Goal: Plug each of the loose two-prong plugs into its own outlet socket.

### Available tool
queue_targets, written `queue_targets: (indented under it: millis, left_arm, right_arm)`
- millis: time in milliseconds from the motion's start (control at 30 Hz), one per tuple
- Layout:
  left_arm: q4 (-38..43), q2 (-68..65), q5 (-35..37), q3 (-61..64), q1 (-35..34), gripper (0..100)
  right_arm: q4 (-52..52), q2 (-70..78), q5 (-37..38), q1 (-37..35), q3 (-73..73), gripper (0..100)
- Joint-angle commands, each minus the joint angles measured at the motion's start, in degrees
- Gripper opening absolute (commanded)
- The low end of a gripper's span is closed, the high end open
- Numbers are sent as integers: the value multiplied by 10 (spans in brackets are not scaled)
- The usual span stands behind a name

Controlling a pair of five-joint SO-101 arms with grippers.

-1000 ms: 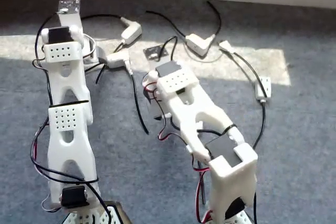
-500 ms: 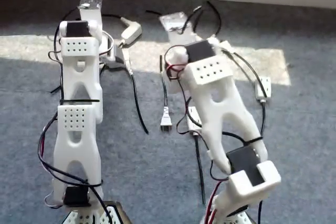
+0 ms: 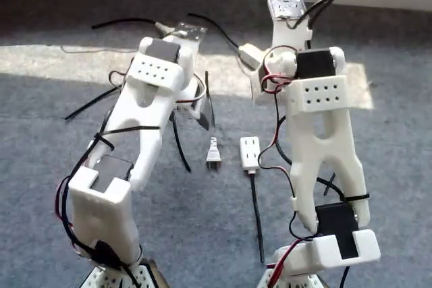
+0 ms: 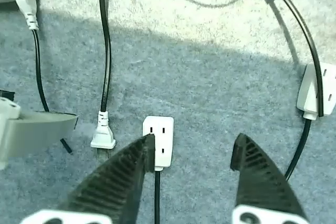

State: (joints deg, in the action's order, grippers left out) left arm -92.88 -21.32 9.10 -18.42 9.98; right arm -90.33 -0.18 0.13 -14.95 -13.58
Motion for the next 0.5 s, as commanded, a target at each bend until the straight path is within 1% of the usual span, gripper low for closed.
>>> queue_targets:
  millis: [0,67,200,467]
  left_arm:
    - [50,29,72,81,5,301]
    - [50,25,75,94,7,301]
    - [55,25,129,123,13,301]
    - [62,24,141,141,97,301]
  right_arm:
    - [0,-26,3,14,15,231]
    - [0,-24,3,14,19,231]
    - [1,-23,3,14,19,231]
    - [0,-23,3,14,21,231]
